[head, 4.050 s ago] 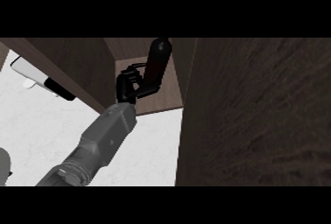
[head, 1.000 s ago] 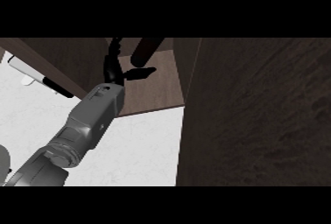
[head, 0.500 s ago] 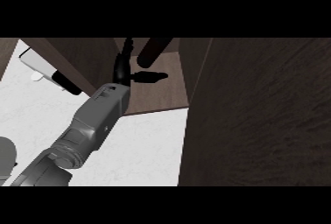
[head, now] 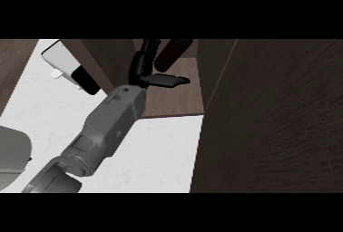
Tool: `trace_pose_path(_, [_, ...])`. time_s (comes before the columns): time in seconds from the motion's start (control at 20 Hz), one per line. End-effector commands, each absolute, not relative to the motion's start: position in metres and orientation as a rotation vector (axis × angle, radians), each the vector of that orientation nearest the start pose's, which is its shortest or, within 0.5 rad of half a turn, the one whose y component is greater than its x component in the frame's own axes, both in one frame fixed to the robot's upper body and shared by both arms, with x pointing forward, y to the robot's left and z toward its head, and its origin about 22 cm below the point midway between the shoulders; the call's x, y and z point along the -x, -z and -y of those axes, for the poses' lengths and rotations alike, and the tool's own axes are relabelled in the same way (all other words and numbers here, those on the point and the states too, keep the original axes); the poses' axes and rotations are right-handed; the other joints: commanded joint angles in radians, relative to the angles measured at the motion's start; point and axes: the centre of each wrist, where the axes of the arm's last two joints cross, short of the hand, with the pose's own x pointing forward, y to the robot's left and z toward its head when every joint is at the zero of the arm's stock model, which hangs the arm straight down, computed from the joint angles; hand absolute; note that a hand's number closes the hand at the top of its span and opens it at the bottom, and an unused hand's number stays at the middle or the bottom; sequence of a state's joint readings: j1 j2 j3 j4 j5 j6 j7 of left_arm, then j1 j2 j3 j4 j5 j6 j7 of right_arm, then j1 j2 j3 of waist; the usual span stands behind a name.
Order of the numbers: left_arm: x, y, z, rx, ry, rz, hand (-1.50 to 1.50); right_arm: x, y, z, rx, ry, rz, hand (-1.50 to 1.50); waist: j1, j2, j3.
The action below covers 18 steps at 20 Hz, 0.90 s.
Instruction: Pick up the wine, place it into the cabinet and close the cabinet
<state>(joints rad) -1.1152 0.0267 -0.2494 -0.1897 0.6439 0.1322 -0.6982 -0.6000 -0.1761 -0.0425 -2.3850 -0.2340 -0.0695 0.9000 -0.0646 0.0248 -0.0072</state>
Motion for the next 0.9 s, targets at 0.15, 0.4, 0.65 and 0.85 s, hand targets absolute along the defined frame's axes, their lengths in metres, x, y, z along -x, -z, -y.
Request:
trace_pose_path(0.15, [-0.435, -0.045, -0.114, 0.304, 0.038, 1.854, -1.50, -0.165, -0.278, 0.196, -0.267, -0.268, 1.995, -1.50, 0.050, -0.024, 0.006])
trace_pose_path(0.4, [-0.425, -0.050, -0.091, 0.331, 0.066, 1.883, -1.50, -0.166, -0.283, 0.202, -0.238, -0.271, 1.965, -1.50, 0.074, -0.034, 0.007])
trace_pose_path(0.65, [-0.400, -0.060, -0.057, 0.413, 0.140, 1.882, -1.50, -0.156, -0.287, 0.206, -0.236, -0.236, 1.997, -1.50, 0.077, -0.040, 0.007])
trace_pose_path(0.85, [-0.367, -0.073, -0.036, 0.476, 0.126, 1.856, -1.50, -0.173, -0.294, 0.209, -0.218, -0.279, 1.967, -1.50, 0.082, -0.042, 0.007])
